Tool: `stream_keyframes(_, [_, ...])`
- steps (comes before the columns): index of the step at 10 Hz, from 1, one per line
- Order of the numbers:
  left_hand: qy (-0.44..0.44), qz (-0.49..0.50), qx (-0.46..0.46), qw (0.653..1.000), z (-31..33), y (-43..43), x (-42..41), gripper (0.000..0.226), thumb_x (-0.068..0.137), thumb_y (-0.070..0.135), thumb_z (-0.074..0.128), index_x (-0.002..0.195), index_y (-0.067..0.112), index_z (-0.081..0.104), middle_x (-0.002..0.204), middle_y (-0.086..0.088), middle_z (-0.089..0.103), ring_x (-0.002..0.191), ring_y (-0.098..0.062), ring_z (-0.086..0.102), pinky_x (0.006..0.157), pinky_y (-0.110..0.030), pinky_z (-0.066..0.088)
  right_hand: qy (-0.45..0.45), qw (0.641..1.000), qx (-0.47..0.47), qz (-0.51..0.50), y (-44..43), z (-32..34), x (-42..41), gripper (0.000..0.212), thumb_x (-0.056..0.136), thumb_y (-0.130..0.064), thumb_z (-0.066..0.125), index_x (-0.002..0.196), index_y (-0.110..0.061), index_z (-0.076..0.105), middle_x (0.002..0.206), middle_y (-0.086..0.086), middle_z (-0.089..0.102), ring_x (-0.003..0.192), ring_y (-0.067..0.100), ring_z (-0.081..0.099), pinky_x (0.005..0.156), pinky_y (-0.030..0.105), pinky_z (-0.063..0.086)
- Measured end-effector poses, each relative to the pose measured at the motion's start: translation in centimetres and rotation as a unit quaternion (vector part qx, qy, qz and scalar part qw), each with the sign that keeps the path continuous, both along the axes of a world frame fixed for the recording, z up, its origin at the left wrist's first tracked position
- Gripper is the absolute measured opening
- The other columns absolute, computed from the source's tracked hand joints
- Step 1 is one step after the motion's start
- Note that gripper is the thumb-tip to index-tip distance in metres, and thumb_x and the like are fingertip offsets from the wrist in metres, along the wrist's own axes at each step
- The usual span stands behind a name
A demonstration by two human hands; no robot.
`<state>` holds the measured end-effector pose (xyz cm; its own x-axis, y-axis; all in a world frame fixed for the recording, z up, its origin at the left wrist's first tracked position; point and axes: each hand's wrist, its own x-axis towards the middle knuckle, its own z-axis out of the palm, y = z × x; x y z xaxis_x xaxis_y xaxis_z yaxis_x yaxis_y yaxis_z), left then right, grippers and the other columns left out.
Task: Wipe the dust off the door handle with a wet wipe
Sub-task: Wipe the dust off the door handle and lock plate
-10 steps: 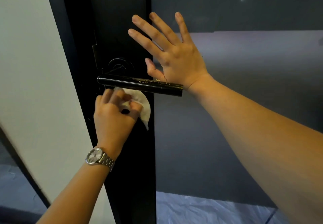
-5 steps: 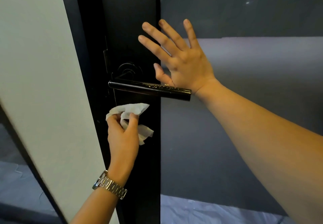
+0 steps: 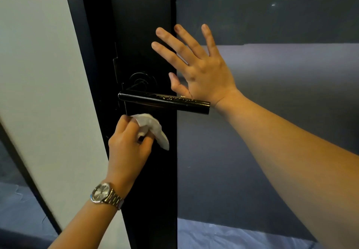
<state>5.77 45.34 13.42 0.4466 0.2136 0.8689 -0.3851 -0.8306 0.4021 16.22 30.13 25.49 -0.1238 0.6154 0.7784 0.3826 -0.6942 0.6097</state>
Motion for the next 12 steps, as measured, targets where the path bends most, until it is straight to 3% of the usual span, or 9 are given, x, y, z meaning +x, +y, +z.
stream_keyframes(2, [0.034, 0.045, -0.118, 0.991, 2.6, 0.7, -0.2, 0.022, 0.08, -0.001, 0.053, 0.096, 0.007, 0.065, 0.069, -0.002, 0.057, 0.057, -0.002, 0.049, 0.054, -0.001, 0.035, 0.0, 1.0, 0.0, 0.0, 0.1, 0.0, 0.0, 0.053, 0.091, -0.034, 0.042, 0.141, -0.019, 0.043, 0.147, 0.005, 0.042, 0.135, 0.028, 0.039, 0.109, 0.057, 0.024])
stream_keyframes(3, [-0.057, 0.091, -0.141, 0.984, 3.7, 1.2, -1.1, 0.019, 0.083, 0.005, 0.046, 0.095, 0.004, 0.061, 0.06, 0.006, 0.047, 0.055, 0.003, 0.048, 0.052, -0.006, 0.032, 0.003, 1.0, 0.001, 0.001, 0.0, 0.0, 0.1, 0.053, 0.091, -0.034, 0.042, 0.142, -0.019, 0.043, 0.147, 0.005, 0.042, 0.136, 0.028, 0.039, 0.109, 0.057, 0.024])
stream_keyframes(4, [-0.131, 0.099, -0.124, 0.979, 4.8, 0.9, -1.8, 0.019, 0.085, 0.007, 0.043, 0.098, -0.001, 0.055, 0.07, 0.007, 0.044, 0.059, -0.005, 0.036, 0.057, -0.017, 0.03, 0.002, 1.0, 0.002, 0.001, 0.0, 0.0, 0.0, 0.053, 0.09, -0.034, 0.042, 0.141, -0.019, 0.043, 0.147, 0.005, 0.042, 0.135, 0.028, 0.039, 0.109, 0.057, 0.024])
stream_keyframes(6, [-0.03, 0.008, -0.033, 0.999, 7.4, -1.8, -2.2, 0.025, 0.094, 0.016, 0.041, 0.098, 0.008, 0.064, 0.091, 0.001, 0.058, 0.074, -0.006, 0.048, 0.062, -0.001, 0.033, 0.002, 1.0, -0.001, -0.014, 0.0, 0.0, 0.0, 0.054, 0.092, -0.036, 0.043, 0.143, -0.019, 0.041, 0.148, 0.004, 0.04, 0.136, 0.028, 0.038, 0.109, 0.058, 0.024])
stream_keyframes(7, [0.027, 0.023, -0.038, 0.999, 8.4, -1.8, -2.0, 0.028, 0.092, 0.026, 0.042, 0.105, 0.013, 0.062, 0.104, 0.0, 0.057, 0.082, -0.008, 0.049, 0.06, -0.005, 0.034, -0.002, 1.0, 0.0, -0.017, 0.0, -0.1, -0.1, 0.053, 0.092, -0.037, 0.042, 0.142, -0.019, 0.042, 0.147, 0.004, 0.041, 0.135, 0.027, 0.039, 0.108, 0.058, 0.025])
stream_keyframes(9, [0.107, 0.031, 0.027, 0.993, 10.8, -1.1, -1.2, 0.035, 0.09, 0.022, 0.044, 0.124, 0.014, 0.048, 0.13, -0.004, 0.04, 0.109, -0.015, 0.039, 0.08, -0.015, 0.029, -0.006, 1.0, -0.004, -0.015, 0.1, 0.0, 0.0, 0.053, 0.091, -0.036, 0.042, 0.142, -0.019, 0.043, 0.146, 0.005, 0.042, 0.135, 0.029, 0.04, 0.107, 0.058, 0.027])
stream_keyframes(10, [0.119, 0.034, 0.072, 0.99, 11.9, -0.1, -0.7, 0.027, 0.087, 0.023, 0.049, 0.111, 0.014, 0.058, 0.11, 0.002, 0.044, 0.097, -0.008, 0.038, 0.068, -0.002, 0.029, -0.004, 1.0, -0.005, -0.013, 0.0, 0.0, 0.0, 0.053, 0.091, -0.036, 0.041, 0.142, -0.019, 0.042, 0.147, 0.006, 0.042, 0.135, 0.029, 0.04, 0.107, 0.058, 0.026])
stream_keyframes(11, [0.128, 0.058, 0.065, 0.988, 12.6, 0.7, -0.1, 0.023, 0.087, 0.026, 0.052, 0.105, 0.014, 0.06, 0.101, 0.002, 0.048, 0.091, -0.009, 0.043, 0.063, -0.005, 0.029, 0.008, 1.0, -0.001, -0.007, 0.0, 0.0, 0.0, 0.053, 0.092, -0.035, 0.041, 0.143, -0.019, 0.041, 0.148, 0.005, 0.04, 0.136, 0.029, 0.038, 0.109, 0.058, 0.024])
stream_keyframes(12, [0.145, 0.08, 0.033, 0.986, 12.8, 1.0, 0.2, 0.028, 0.088, 0.03, 0.051, 0.102, 0.008, 0.061, 0.096, -0.007, 0.059, 0.084, -0.015, 0.05, 0.072, -0.021, 0.035, 0.011, 1.0, -0.003, -0.008, 0.0, 0.0, -0.1, 0.053, 0.093, -0.035, 0.04, 0.143, -0.019, 0.041, 0.148, 0.005, 0.04, 0.136, 0.029, 0.038, 0.109, 0.058, 0.024])
